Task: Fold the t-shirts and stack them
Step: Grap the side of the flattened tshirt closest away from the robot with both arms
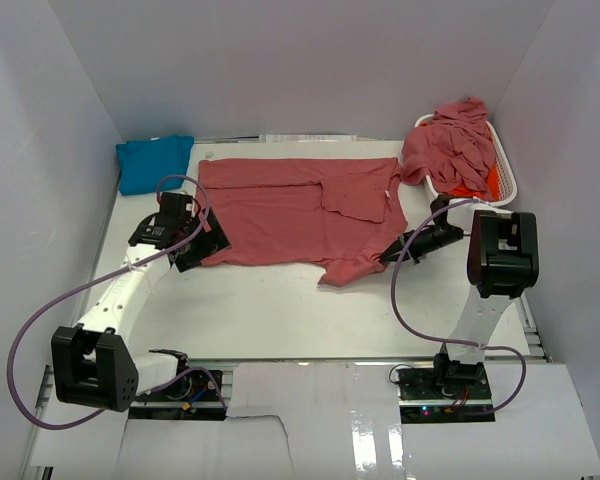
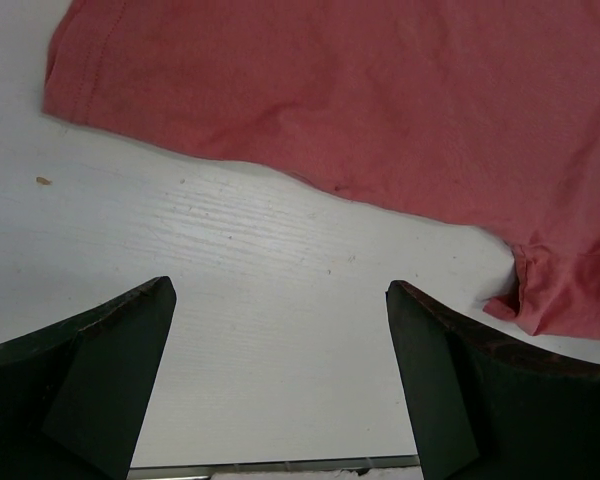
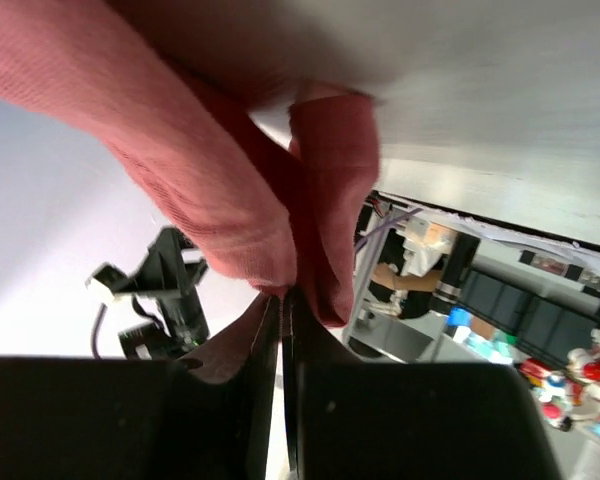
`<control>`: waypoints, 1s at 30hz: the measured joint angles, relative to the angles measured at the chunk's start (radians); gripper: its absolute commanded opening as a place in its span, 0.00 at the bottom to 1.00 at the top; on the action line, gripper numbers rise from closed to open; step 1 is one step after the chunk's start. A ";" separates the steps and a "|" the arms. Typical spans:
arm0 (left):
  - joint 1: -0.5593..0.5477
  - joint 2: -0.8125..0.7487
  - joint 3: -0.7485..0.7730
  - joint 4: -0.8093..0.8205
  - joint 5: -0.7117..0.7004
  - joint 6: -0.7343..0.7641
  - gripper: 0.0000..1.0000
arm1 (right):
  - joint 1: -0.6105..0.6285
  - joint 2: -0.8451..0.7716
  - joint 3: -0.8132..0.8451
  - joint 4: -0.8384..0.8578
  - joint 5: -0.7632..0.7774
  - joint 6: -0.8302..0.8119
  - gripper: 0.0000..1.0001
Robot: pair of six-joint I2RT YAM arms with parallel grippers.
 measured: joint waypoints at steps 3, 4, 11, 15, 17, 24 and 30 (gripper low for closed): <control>0.000 0.005 0.011 0.001 0.000 0.000 0.98 | -0.020 -0.011 -0.001 -0.017 0.050 0.064 0.08; 0.000 0.005 0.013 0.003 0.000 0.000 0.98 | -0.025 -0.018 -0.001 -0.019 0.066 0.085 0.08; 0.000 0.016 0.023 0.010 0.003 -0.001 0.98 | -0.036 -0.087 0.105 -0.034 0.181 0.174 0.56; 0.000 0.018 0.024 0.013 0.003 -0.001 0.98 | -0.035 -0.087 0.255 -0.049 0.256 0.141 0.90; 0.000 0.020 0.024 0.015 0.004 -0.001 0.98 | -0.035 -0.089 0.290 -0.054 0.286 0.121 0.90; 0.000 0.023 0.024 0.015 0.009 -0.001 0.98 | -0.023 -0.104 0.298 -0.109 0.412 -0.041 0.93; 0.000 0.023 0.024 0.019 0.014 -0.001 0.98 | 0.011 -0.359 0.174 0.017 0.554 -0.301 0.94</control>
